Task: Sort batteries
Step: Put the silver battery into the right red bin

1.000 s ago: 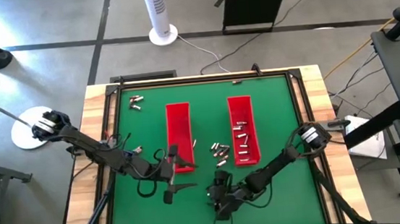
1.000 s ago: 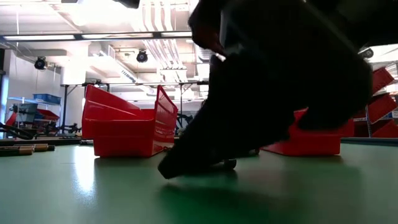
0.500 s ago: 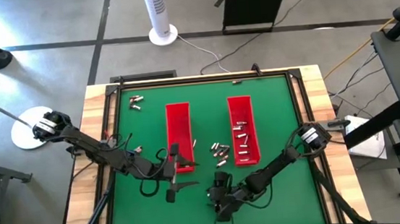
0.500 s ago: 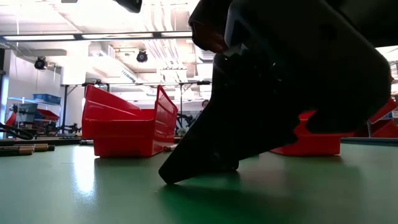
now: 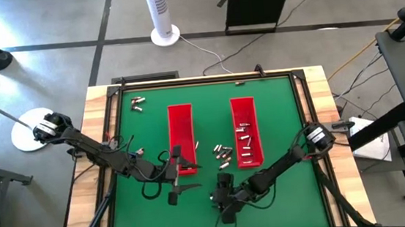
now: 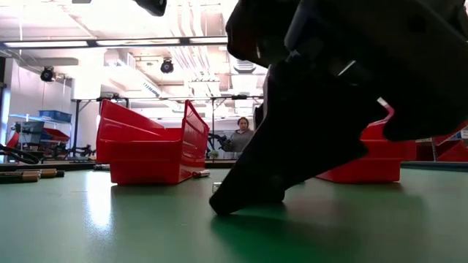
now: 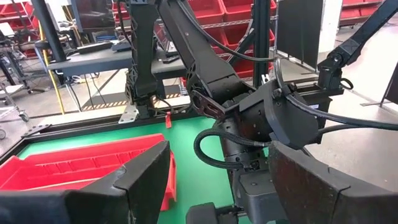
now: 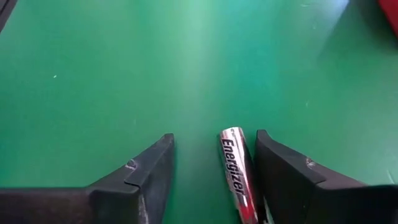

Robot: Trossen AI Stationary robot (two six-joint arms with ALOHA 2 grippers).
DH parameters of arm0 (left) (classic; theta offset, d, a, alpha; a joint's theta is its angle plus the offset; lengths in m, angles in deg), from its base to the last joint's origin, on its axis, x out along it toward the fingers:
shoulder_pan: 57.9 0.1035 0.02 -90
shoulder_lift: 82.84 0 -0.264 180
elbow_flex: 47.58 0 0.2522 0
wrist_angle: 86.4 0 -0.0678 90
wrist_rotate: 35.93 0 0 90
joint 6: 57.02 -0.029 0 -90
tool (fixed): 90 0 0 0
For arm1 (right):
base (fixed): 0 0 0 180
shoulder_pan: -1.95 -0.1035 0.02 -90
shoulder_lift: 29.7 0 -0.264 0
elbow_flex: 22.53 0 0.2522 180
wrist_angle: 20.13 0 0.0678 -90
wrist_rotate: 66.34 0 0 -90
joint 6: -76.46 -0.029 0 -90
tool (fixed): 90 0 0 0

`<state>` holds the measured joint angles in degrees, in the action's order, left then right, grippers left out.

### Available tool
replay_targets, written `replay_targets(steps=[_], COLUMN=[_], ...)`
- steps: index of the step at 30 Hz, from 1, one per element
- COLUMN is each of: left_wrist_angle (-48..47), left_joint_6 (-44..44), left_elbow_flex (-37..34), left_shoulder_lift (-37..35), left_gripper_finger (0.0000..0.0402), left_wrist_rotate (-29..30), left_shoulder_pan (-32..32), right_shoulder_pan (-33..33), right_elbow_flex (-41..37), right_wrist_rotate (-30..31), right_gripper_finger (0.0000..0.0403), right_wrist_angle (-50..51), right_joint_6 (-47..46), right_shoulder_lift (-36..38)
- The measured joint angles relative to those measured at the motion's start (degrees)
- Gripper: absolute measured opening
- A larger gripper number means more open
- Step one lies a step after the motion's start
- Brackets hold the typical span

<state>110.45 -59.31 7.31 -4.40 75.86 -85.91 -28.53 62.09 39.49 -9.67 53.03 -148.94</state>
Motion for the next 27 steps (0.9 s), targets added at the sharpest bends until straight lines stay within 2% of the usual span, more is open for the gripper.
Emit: replay_targets(steps=[11, 21, 27], left_wrist_angle=[-0.13, -0.20, -0.22], left_joint_6=[0.28, 0.28, 0.28], left_elbow_flex=[-0.02, -0.02, -0.02], left_shoulder_lift=[0.00, 0.00, 0.00], left_gripper_finger=[0.0249, 0.0249, 0.0249], left_wrist_rotate=[0.24, 0.24, 0.24], left_shoulder_pan=[0.00, 0.00, 0.00], right_shoulder_pan=[-0.45, -0.79, -1.63], right_elbow_flex=[0.01, -0.18, -0.22], right_wrist_rotate=[-1.48, 0.36, 2.45], right_gripper_finger=[0.0133, 0.0081, 0.0066], right_wrist_angle=[8.22, 5.60, 3.24], right_joint_6=[-3.62, -5.24, -6.21], right_shoulder_lift=[2.18, 1.48, -0.32])
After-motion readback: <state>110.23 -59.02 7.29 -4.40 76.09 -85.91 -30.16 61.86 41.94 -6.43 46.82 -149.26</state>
